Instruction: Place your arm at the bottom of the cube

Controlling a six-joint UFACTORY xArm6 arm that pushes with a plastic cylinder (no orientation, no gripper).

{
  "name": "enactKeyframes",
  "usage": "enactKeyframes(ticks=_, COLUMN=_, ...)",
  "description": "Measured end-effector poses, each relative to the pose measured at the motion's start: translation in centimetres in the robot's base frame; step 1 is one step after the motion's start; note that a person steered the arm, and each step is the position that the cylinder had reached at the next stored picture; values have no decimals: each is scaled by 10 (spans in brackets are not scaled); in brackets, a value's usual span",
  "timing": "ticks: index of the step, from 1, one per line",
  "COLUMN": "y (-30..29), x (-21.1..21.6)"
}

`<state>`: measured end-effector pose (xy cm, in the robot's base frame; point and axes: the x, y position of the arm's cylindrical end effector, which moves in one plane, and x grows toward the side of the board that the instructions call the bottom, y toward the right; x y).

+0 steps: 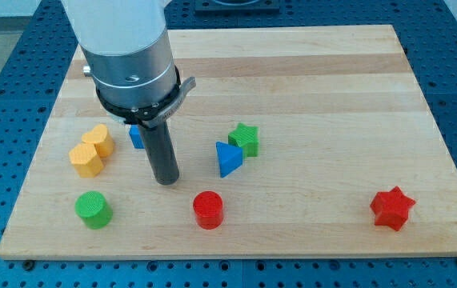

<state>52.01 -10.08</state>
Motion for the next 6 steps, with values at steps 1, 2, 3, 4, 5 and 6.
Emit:
enactKeyframes(ticks=1, y=0, x=0)
enactKeyframes(ticks=2, y=-7, x=-7)
enactKeyframes(ticks=3, y=-28, x=-32)
enactKeyframes(ticks=4, y=-31, x=-36)
enactKeyframes(ticks=5, y=-31, x=-36)
enactKeyframes(ticks=6, y=-31, x=-31)
